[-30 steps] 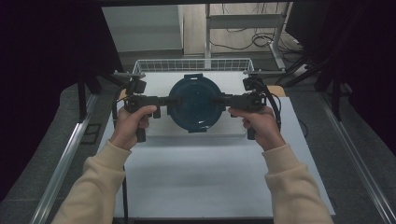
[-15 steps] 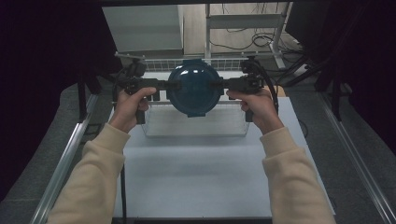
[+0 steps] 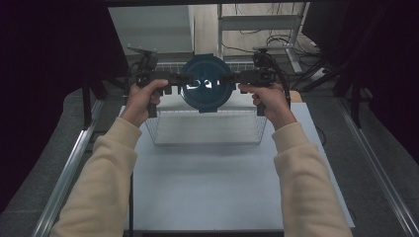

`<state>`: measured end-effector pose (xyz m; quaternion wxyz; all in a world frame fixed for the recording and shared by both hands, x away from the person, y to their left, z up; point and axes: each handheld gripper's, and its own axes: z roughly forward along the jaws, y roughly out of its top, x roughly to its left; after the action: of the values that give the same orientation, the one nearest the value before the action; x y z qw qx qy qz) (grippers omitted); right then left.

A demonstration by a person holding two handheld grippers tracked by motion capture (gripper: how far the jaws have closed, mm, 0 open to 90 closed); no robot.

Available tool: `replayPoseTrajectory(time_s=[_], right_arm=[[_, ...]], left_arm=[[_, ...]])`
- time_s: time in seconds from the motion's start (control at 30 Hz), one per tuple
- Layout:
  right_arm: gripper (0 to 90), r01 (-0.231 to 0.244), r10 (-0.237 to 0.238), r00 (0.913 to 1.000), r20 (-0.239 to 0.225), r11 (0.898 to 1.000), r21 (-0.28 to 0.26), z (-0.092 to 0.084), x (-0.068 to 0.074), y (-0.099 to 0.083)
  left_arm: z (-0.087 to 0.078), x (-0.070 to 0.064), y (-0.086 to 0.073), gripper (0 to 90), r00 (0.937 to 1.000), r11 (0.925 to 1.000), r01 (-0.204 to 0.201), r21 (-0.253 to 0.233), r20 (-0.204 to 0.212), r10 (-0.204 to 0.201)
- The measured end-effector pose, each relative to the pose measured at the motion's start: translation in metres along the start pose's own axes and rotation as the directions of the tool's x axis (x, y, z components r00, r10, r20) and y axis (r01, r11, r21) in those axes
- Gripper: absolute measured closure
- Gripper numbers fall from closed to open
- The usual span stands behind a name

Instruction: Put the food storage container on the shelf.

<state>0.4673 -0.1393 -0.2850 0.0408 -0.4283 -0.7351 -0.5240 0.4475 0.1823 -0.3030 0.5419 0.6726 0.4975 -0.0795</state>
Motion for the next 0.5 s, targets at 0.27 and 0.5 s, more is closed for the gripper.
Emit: replayPoseTrajectory(time_s=[0.27,0.5], right_arm=[[40.2,-0.054,0.054,0.9985,0.009,0.998,-0.013,0.009,-0.014,0.002],[38.6,-0.169,0.169,0.9856,0.000,0.985,-0.018,0.017,-0.028,0.002]], left_arm=[[0.011,0.016,0.006,40.3,0.9990,0.9991,0.042,-0.010,0.012,-0.042],[0.021,0.027,0.010,40.2,0.9910,0.9908,0.132,-0.027,0.022,-0.132]])
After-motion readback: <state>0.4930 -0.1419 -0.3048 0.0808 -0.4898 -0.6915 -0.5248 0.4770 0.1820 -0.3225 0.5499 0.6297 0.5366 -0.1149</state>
